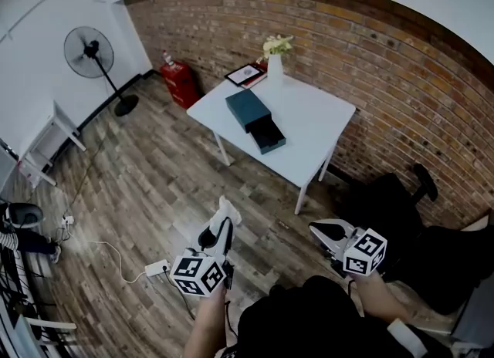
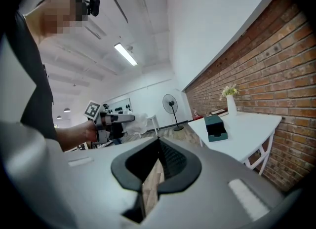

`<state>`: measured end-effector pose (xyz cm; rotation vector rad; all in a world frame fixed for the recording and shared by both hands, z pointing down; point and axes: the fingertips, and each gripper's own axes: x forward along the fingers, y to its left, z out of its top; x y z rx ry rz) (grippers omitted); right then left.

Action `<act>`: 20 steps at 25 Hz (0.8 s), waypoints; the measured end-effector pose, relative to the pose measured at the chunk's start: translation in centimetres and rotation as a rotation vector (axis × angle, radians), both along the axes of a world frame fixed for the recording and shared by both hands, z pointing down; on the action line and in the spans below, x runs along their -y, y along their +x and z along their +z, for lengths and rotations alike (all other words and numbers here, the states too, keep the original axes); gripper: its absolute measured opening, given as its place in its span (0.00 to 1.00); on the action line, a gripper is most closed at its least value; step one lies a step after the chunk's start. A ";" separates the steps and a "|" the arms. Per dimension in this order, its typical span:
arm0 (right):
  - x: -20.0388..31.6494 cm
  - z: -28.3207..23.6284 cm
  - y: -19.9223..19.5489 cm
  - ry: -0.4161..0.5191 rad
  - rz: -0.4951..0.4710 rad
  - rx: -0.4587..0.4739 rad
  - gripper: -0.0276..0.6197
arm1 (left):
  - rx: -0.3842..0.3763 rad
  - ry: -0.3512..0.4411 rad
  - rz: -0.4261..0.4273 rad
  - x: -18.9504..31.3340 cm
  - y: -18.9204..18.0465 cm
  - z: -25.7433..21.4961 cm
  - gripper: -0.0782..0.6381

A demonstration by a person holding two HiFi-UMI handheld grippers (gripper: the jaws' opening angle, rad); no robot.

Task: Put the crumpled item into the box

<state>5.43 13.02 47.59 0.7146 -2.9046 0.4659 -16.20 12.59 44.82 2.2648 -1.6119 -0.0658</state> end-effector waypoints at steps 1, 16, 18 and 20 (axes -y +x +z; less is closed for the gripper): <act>-0.2 0.5 -0.6 -0.010 -0.014 -0.012 0.04 | -0.010 -0.007 -0.004 0.2 -0.3 0.4 0.21; 8.0 3.6 -5.3 -0.087 -0.119 -0.007 0.05 | -0.049 -0.069 0.017 9.5 0.3 3.1 0.21; 10.8 3.6 -5.8 -0.089 -0.125 -0.008 0.04 | -0.043 -0.071 0.012 12.2 -0.1 2.9 0.21; 13.7 3.5 -6.0 -0.096 -0.126 -0.003 0.04 | -0.033 -0.076 0.013 14.9 -0.2 2.6 0.21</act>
